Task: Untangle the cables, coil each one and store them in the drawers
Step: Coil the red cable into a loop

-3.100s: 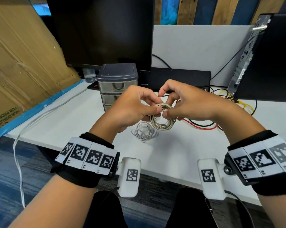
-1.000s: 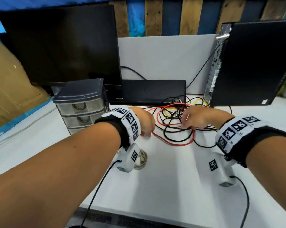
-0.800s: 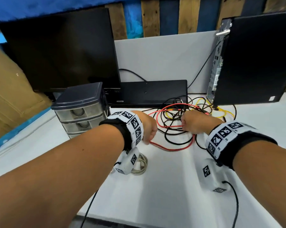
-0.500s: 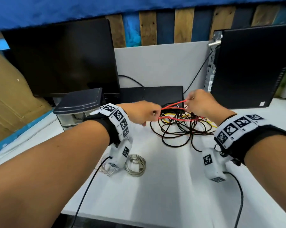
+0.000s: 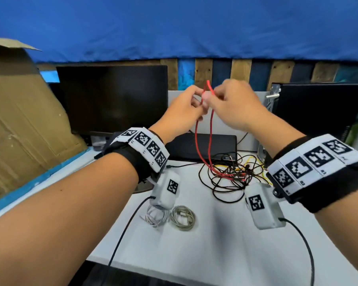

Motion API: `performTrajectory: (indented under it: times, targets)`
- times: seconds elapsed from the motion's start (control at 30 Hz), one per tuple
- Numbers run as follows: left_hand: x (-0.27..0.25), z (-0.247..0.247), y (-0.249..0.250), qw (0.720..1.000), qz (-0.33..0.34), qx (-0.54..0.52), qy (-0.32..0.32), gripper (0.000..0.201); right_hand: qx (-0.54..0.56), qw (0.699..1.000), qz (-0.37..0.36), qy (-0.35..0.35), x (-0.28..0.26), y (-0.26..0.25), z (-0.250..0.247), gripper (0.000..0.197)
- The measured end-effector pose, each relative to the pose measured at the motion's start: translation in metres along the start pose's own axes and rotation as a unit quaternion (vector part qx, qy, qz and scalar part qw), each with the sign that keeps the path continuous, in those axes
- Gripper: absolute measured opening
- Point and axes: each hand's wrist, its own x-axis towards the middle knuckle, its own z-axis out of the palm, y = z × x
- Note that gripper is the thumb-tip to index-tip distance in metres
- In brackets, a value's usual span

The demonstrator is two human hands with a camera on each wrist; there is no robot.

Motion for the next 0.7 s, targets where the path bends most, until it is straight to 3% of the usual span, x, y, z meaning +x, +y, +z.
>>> performTrajectory:
  times: [0.13, 0.27, 0.37, 0.47, 0.57, 0.7]
  targets:
    - [-0.022, 0.003, 0.004, 0.993, -0.037, -0.015, -0.112, 0.035, 0.027, 0.991, -0.021, 0.133, 0.009, -0.026, -0.03, 0.051]
    - [-0.052, 0.016, 0.006, 0.985, -0.055, -0.014, -0.16, 0.023, 0.118, 0.98, -0.025, 0.158, 0.008, -0.046, -0.052, 0.05]
    - [-0.074, 0.016, 0.009, 0.979, -0.089, -0.031, -0.182, 0.041, 0.166, 0.967, -0.038, 0.187, 0.006, -0.051, -0.058, 0.045]
    - [-0.098, 0.011, 0.014, 0.974, -0.104, -0.07, -0.188, 0.043, 0.229, 0.951, -0.008, 0.207, 0.009, -0.038, -0.054, 0.038]
    - [-0.123, -0.002, 0.023, 0.971, -0.103, -0.159, -0.148, 0.035, 0.291, 0.94, 0.028, 0.178, 0.003, -0.023, -0.038, 0.027]
    - [-0.158, -0.023, 0.039, 0.955, -0.098, -0.244, -0.135, 0.033, 0.393, 0.915, 0.064, 0.069, -0.02, -0.009, -0.015, 0.029]
